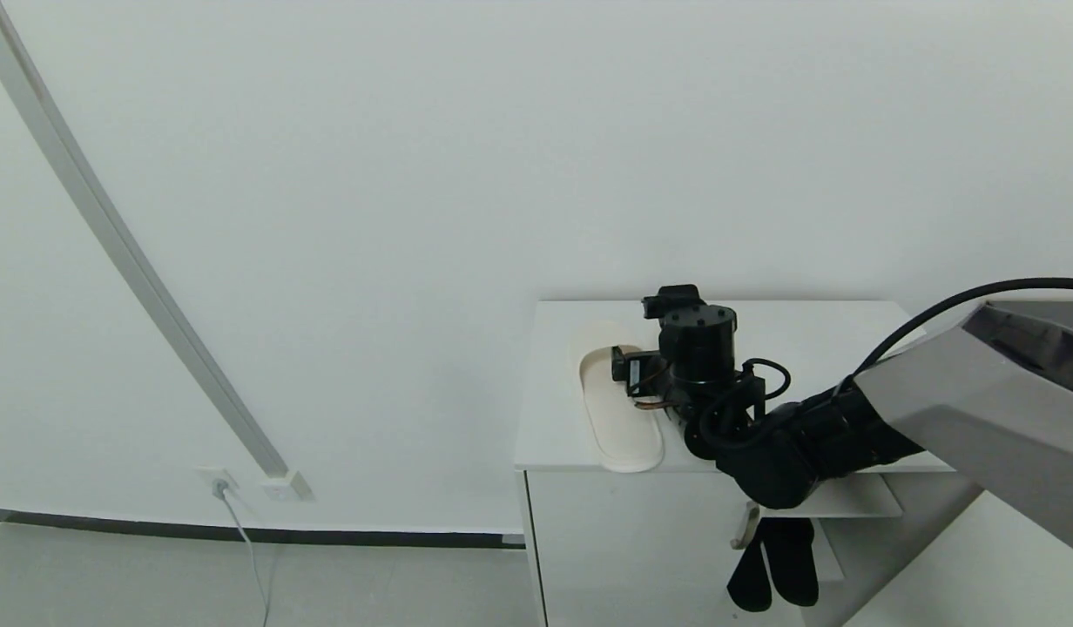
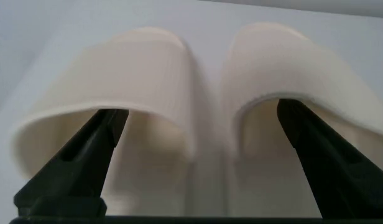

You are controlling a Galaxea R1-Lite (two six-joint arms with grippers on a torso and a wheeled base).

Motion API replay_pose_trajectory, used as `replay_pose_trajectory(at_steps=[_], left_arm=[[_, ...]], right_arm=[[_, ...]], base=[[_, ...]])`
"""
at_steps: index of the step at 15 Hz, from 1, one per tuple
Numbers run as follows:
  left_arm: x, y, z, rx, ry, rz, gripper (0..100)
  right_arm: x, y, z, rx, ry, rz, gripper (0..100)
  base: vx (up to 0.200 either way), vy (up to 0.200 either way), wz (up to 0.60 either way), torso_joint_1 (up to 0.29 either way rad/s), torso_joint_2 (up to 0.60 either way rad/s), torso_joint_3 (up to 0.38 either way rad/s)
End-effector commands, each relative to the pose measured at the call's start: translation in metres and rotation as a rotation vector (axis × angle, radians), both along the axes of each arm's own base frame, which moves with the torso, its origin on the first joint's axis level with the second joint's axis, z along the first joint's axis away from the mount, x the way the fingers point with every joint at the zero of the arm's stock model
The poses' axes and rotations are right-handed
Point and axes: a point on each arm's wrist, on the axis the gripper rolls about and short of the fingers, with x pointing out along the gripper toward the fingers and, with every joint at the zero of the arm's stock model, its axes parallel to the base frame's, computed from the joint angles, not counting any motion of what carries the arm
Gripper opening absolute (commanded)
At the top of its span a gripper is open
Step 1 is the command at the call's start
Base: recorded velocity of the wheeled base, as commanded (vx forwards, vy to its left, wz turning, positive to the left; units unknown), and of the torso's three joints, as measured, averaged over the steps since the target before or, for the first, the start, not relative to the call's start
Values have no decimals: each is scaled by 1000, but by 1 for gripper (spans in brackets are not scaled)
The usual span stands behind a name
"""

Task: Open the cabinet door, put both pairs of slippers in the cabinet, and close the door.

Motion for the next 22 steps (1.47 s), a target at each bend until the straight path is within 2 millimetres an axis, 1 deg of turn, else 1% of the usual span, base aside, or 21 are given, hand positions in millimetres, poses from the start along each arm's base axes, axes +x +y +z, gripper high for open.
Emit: replay_pose_trajectory(at_steps=[1, 3, 8, 9, 13, 15, 17, 18, 19, 20, 22], left_arm=[[0, 0, 0, 1, -1, -1, 0], [0, 0, 0, 1, 1, 1, 0], [0, 0, 0, 0, 1, 3, 0], [0, 0, 0, -2, 1, 3, 0], [0, 0, 0, -4, 1, 3, 0], [0, 0, 0, -4, 0, 3, 0], [0, 0, 0, -4, 0, 3, 0], [0, 0, 0, -4, 0, 3, 0], [0, 0, 0, -4, 0, 3, 0], [0, 0, 0, -4, 0, 3, 0], [0, 0, 0, -4, 0, 3, 0]], right_arm=[[5, 1, -9, -10, 14, -3, 100], [8, 3, -11, -7, 12, 0, 100], [22, 4, -9, -1, 3, -7, 100], [22, 4, -9, -1, 3, -7, 0], [22, 5, -9, -1, 4, -6, 0], [20, 6, -5, 4, -3, -1, 0], [11, 2, 6, 10, -13, 3, 0], [4, -1, 16, 18, -22, 10, 0], [4, -1, 16, 18, -22, 10, 0], [-20, -11, 35, 18, -31, 71, 0], [-48, -23, 50, 28, -44, 137, 0]], base=[[0, 0, 0, 0, 0, 0], [0, 0, 0, 0, 0, 0], [0, 0, 0, 0, 0, 0], [0, 0, 0, 0, 0, 0], [0, 0, 0, 0, 0, 0], [0, 0, 0, 0, 0, 0], [0, 0, 0, 0, 0, 0], [0, 0, 0, 0, 0, 0], [0, 0, 0, 0, 0, 0], [0, 0, 0, 0, 0, 0], [0, 0, 0, 0, 0, 0]])
